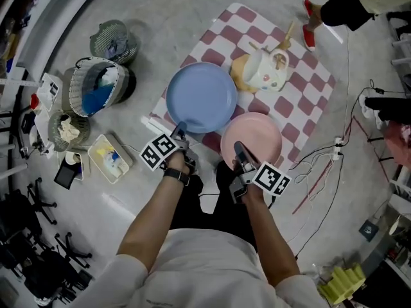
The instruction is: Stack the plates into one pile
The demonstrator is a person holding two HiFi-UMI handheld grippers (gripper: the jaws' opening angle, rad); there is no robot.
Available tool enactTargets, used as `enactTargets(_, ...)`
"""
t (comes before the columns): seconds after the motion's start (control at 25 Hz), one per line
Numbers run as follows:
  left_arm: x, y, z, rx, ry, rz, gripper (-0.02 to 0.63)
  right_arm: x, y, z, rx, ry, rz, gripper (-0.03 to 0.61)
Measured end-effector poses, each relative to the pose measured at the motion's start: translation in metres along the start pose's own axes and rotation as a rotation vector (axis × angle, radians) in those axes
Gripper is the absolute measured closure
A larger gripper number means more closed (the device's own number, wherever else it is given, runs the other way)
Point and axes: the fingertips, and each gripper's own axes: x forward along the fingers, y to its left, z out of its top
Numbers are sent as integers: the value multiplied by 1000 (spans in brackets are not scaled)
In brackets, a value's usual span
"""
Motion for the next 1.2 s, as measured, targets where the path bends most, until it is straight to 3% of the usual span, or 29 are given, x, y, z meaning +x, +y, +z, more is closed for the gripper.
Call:
enactTargets(0.2, -24, -6, 2, 18, 31, -25, 566, -14, 12, -2, 1, -37, 2, 568)
enactTargets(0.48, -44, -27, -24, 89, 142, -82, 565, -45, 16, -1, 11, -122, -15, 568)
enactTargets(0.84, -47, -46, -95, 194, 328, -142, 565, -98, -1, -1, 33, -239, -61, 568)
enactTargets(1.2, -29, -51, -163, 265, 463, -125, 560, -142, -35, 2, 84, -300, -103, 568)
